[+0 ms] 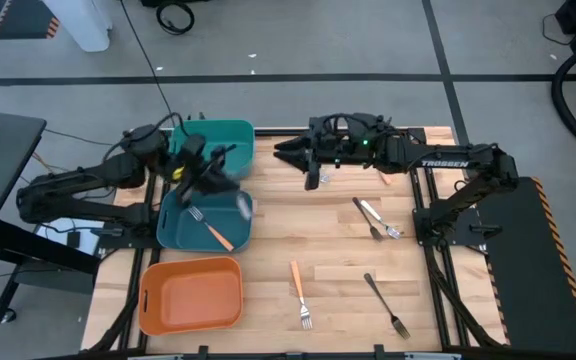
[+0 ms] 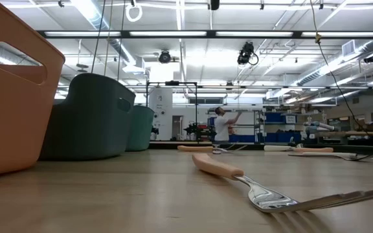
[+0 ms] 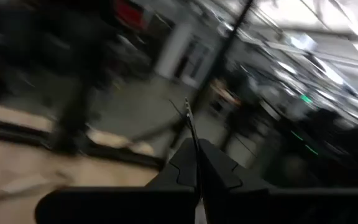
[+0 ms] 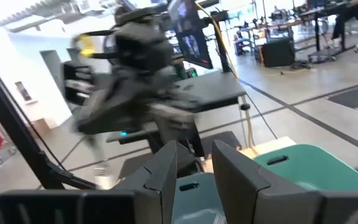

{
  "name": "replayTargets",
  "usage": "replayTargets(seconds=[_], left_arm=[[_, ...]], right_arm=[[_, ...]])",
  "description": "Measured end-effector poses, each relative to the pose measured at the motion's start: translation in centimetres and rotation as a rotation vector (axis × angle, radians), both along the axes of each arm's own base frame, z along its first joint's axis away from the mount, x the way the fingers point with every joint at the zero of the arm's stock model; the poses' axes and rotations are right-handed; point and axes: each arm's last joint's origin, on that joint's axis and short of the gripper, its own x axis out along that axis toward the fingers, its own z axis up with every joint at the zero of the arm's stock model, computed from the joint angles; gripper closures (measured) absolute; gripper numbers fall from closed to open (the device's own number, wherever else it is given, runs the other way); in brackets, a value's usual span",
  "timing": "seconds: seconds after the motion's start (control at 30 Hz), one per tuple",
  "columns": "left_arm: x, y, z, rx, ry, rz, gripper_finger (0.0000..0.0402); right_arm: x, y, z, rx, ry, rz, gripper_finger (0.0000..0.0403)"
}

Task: Sort silverware by color (type)
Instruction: Put the white fork into the orange bin

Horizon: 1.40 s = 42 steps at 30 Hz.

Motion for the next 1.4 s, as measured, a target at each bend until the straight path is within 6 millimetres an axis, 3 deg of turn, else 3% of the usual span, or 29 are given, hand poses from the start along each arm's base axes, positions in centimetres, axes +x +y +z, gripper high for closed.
replayTargets(seconds=[0.27,0.43,0.67,1.0,1.27,1.4], left_arm=[[-3.4,-3.6,-1.9,-0.091,0.316,-0.198,0.0393],[-4.1,-5.6,-3.7,-0.193,0.586,-0.271,0.0393],[-4.4,-8.3,-6.7,-0.179,0.969,-0.314,0.0393],[-2.4,-11.5,-9.2,-0.033,1.114,-0.373,0.0388],[-0.2,-12.2,-11.6,0.096,1.177,-0.32,0.0387],[0.3,-12.2,-11.7,0.109,1.153,-0.276,0.0387]], right_arm=[[-0.3,-1.3,-0.6,0.012,0.074,-0.043,0.0294],[-0.5,-2.4,-1.3,0.023,0.136,-0.087,0.0294],[-0.9,-3.9,-1.9,0.037,0.195,-0.152,0.0294],[-1.2,-4.8,-2.1,0.044,0.214,-0.181,0.0294],[-1.3,-5.1,-2.1,0.044,0.212,-0.191,0.0294],[-1.3,-5.1,-2.1,0.045,0.213,-0.188,0.0294]])
